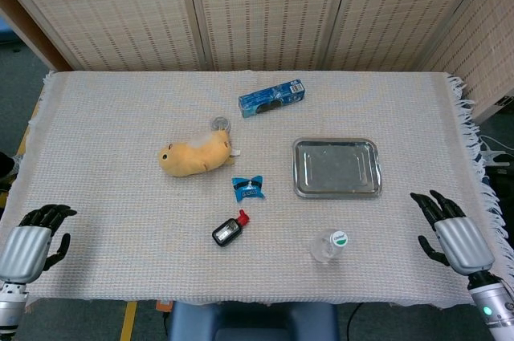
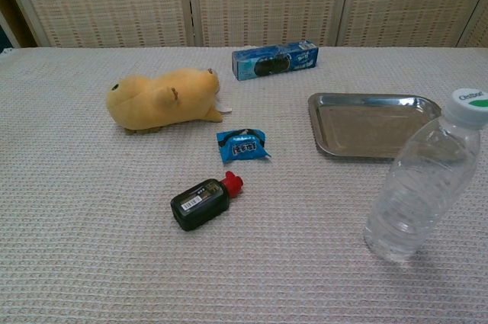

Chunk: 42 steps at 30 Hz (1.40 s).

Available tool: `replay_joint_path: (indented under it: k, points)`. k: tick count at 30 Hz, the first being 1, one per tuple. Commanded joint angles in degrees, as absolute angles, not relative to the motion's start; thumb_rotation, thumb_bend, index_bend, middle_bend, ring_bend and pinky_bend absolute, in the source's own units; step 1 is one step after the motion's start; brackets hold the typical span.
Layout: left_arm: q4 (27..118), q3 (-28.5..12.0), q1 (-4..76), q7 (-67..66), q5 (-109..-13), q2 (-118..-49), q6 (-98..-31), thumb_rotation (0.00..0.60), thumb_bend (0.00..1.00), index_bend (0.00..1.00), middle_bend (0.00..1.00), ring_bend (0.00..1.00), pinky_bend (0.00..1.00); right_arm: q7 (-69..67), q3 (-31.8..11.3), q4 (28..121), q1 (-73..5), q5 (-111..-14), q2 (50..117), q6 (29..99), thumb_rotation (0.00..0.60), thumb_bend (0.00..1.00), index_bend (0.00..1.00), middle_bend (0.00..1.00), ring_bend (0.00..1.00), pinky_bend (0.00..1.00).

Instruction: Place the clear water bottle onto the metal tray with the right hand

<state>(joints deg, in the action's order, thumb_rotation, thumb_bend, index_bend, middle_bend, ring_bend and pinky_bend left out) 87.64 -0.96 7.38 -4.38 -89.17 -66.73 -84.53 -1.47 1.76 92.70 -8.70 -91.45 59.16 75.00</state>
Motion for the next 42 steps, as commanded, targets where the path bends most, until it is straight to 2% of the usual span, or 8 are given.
replay_joint_path:
  k: [1,9,14,20,29,37,40,42]
  points:
    - [87.5,-0.7,7.3,-4.6,-89.8,-66.7,-85.0,0.600,0.53,0.31,0.25,0.19,0.26,-7.7,4.4,93.9,-11.9,-95.1,55.9,69.9,0.600,0.15,0.00,0.11,0.00,0.14]
    - [87.6,-0.8,7.7,-4.2,-88.8,-66.6,-83.6,0.600,0.53,0.31,0.25,0.19,0.26,-24.9,6.0,93.8,-19.0,-101.5,54.9,64.4,0.600,0.11,0.00,0.11,0.00,0.11]
    - [87.6,-0.8,7.6,-3.9,-89.0,-66.6,-83.9,0.600,0.53,0.31,0.25,0.19,0.26,-38.3,8.7,91.8,-23.7,-107.3,55.7,62.8,0.600,0.08,0.00,0.11,0.00,0.11]
    - [87.6,-0.7,7.8,-3.7,-88.7,-66.5,-83.1,0.600,0.54,0.31,0.25,0.19,0.26,-43.5,9.9,89.6,-26.4,-109.5,58.0,63.5,0.600,0.03,0.00,0.11,0.00,0.11]
    - [87.7,-0.5,7.8,-4.0,-89.0,-66.4,-83.2,0.600,0.53,0.31,0.25,0.19,0.26,-46.5,9.3,86.7,-29.2,-108.1,64.0,62.9,0.600,0.03,0.01,0.11,0.00,0.11]
    - [87.7,-0.5,7.8,-3.2,-89.2,-66.2,-83.4,0.600,0.54,0.31,0.26,0.20,0.26,-52.7,10.0,82.0,-31.8,-107.6,69.7,62.4,0.600,0.03,0.15,0.15,0.00,0.11]
    - [87.8,-0.4,7.8,-2.6,-89.3,-66.1,-83.4,0.600,0.53,0.31,0.26,0.20,0.26,-50.5,9.0,80.5,-30.9,-105.8,71.9,63.8,0.600,0.03,0.28,0.24,0.07,0.13]
    - [87.7,-0.4,7.8,-2.7,-89.4,-66.1,-83.4,0.600,0.54,0.31,0.26,0.20,0.26,-49.2,8.5,80.0,-30.3,-104.6,72.9,64.8,0.600,0.03,0.43,0.34,0.18,0.20]
